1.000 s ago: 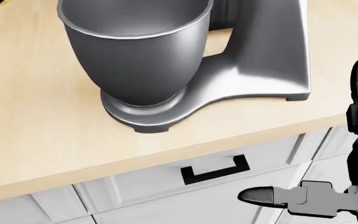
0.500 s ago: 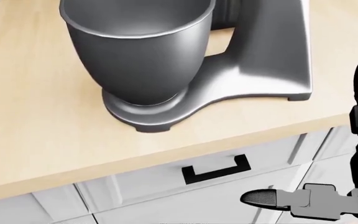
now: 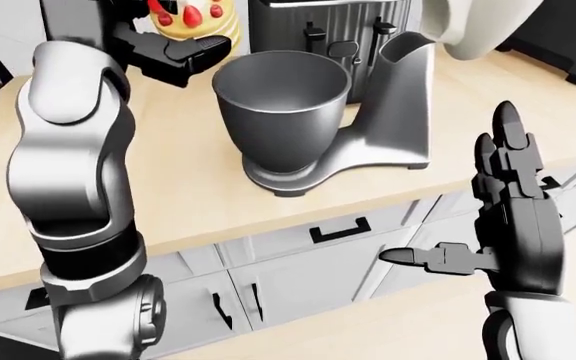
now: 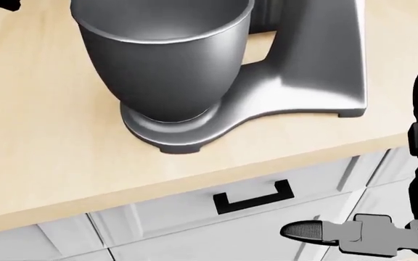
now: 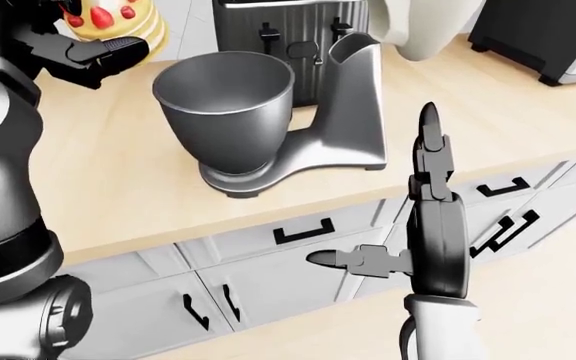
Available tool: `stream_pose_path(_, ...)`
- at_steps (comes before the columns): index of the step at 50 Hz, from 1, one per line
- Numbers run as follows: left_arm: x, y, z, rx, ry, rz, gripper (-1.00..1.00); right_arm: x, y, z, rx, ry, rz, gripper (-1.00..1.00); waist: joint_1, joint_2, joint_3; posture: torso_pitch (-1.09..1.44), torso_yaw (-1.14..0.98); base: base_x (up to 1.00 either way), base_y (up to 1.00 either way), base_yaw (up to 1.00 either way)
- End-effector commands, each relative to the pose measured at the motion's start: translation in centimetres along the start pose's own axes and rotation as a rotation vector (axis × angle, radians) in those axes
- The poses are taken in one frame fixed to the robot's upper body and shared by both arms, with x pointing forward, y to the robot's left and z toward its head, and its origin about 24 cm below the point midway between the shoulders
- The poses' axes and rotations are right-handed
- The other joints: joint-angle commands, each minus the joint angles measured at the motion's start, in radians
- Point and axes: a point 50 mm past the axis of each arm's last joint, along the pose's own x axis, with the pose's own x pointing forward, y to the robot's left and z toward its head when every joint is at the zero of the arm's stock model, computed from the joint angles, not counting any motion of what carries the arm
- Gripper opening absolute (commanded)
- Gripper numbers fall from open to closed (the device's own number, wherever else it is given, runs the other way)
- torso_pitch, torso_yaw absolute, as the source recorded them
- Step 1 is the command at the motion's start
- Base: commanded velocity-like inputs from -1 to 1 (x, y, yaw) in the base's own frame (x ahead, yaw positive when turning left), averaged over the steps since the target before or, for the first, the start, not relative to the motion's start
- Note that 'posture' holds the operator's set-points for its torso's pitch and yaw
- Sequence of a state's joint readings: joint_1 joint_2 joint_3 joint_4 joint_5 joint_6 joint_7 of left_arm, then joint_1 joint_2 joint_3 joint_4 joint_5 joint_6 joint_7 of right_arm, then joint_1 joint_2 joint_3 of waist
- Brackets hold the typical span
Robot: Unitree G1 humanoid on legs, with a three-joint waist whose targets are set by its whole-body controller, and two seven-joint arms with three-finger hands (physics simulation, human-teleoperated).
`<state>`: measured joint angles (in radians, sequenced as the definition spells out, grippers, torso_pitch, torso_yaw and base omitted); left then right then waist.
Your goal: Place the cake in the stand mixer bowl.
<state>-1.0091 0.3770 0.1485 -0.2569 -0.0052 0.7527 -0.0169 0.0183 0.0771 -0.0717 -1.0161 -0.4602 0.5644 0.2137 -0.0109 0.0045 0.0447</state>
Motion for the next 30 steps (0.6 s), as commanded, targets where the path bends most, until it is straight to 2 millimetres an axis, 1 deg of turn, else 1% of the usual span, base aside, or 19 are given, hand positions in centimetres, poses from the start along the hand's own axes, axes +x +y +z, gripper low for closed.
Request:
stream_pose_path(1,0.0,0.6,2.6,0.000,-0.119,0.034,-1.00,-0.1,-0.2,1.1,-0.002,-0.068,-0.015,1.00,0.000,0.003,-0.025,0.00,0.00,0.00,0.00,0.00)
stream_pose_path(16,0.3,-0.2,5.0,-0.012,-0.166,0.006,-1.00,-0.1,-0.4,1.0,0.003,-0.068,-0.016,1.00,0.000,-0.001,-0.022,0.00,0.00,0.00,0.00,0.00)
stream_pose_path(23,0.2,-1.3,5.3,-0.028,-0.171,-0.024,-1.00,-0.2,-0.4,1.0,0.003,-0.069,-0.019,1.00,0.001,-0.004,-0.021,0.00,0.00,0.00,0.00,0.00)
stream_pose_path(30,0.0,-2.5,5.0,-0.037,-0.167,-0.057,-1.00,-0.2,-0.3,1.1,0.003,-0.072,-0.019,1.00,0.001,-0.005,-0.020,0.00,0.00,0.00,0.00,0.00)
